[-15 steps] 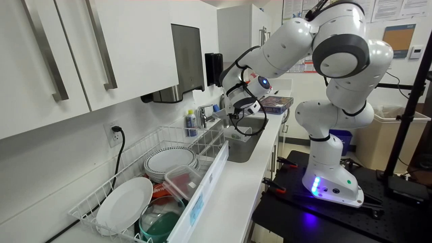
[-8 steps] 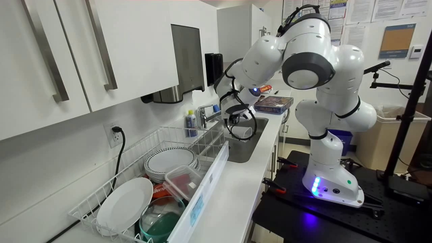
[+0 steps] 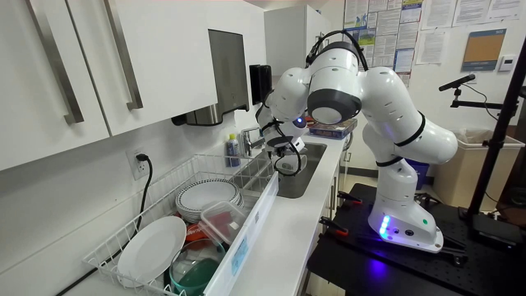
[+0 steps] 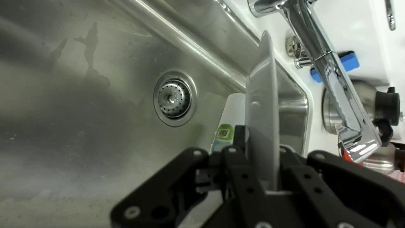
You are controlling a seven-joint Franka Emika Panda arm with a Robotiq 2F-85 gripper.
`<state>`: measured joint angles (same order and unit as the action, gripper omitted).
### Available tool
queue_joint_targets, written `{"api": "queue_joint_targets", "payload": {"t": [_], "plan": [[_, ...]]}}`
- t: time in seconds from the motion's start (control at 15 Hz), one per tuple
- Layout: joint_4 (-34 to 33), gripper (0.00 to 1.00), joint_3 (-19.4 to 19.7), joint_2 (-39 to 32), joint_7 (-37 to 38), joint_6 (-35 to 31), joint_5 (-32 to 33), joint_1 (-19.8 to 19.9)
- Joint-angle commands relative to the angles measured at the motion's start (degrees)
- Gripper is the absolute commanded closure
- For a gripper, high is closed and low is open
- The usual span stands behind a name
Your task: Take a plate from the rack and put it in the sink
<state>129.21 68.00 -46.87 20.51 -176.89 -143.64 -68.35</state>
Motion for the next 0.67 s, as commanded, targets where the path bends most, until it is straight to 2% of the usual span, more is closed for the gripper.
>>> {"api": "queue_joint_targets", "payload": {"t": [0.0, 0.33, 0.6], "plan": [[-7.6, 0.97, -6.3, -4.1, -2.1, -1.1, -3.0, 8.8], [-15.8, 0.97, -13.8, -8.9, -3.7, -1.5, -4.5, 17.9], [-21.1, 0.97, -18.0, -12.0, -4.1, -2.2, -5.1, 22.7]]}}
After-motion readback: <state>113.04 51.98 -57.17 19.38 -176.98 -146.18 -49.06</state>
